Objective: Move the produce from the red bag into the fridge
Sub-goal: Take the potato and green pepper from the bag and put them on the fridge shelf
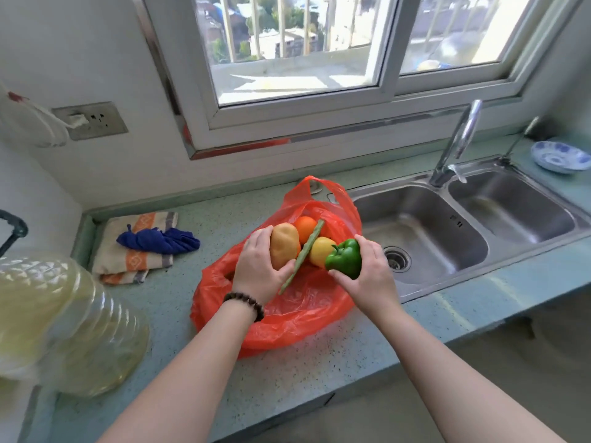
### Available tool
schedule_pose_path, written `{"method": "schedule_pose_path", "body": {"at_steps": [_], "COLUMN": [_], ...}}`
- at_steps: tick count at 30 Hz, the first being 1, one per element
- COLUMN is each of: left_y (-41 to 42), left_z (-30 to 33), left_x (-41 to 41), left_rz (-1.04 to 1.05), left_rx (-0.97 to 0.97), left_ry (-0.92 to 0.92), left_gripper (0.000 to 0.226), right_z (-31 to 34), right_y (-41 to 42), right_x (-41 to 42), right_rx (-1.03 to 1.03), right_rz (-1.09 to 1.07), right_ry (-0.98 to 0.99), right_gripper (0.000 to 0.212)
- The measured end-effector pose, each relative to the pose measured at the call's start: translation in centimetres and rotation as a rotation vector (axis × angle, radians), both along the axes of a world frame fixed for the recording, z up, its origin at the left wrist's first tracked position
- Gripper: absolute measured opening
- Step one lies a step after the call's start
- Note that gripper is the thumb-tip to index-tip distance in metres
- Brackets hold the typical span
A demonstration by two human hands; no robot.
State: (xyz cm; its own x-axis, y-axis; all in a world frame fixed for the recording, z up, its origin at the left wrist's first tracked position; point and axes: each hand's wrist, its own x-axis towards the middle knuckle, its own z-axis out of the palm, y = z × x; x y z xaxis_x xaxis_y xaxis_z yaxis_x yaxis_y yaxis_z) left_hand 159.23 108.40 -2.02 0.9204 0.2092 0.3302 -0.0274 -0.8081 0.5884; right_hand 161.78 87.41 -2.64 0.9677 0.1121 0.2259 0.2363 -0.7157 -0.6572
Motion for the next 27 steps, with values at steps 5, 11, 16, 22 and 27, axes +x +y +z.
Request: {"method": "schedule_pose_path", "body": {"at_steps": [5, 11, 16, 22, 27], "left_y": [-5.4, -15.7, -25.7, -38.4, -49.9], "left_z": [0.6, 0.0, -0.6, -0.3, 0.3], "left_x": [1.9, 2.7, 0.9, -3.5, -7.9], "left_rz": [-0.185, -0.503, -0.761, -1.013, -1.181], "left_rx": [0.004, -0.028, -0.020, 0.011, 0.012], "left_ry": [0.001, 0.057, 0.110, 0.120, 0.066], "left_gripper": [0.075, 0.072, 0.070, 0.073, 0.074], "right_z": [0.9, 0.2, -0.8, -0.9, -0.7], "right_y": [-5.8, -14.7, -22.0, -30.6, -38.9], "right_x": [-2.0, -7.5, -14.0, -21.9, -28.5], "right_rx": [0.010, 0.022, 0.060, 0.064, 0.061], "right_rz": [-0.189, -0.537, -0.830, -1.101, -1.263], "right_ry": [0.002, 0.023, 0.022, -0.017, -0.082], "right_gripper": [0.084, 0.080, 0.081, 0.082, 0.082]}}
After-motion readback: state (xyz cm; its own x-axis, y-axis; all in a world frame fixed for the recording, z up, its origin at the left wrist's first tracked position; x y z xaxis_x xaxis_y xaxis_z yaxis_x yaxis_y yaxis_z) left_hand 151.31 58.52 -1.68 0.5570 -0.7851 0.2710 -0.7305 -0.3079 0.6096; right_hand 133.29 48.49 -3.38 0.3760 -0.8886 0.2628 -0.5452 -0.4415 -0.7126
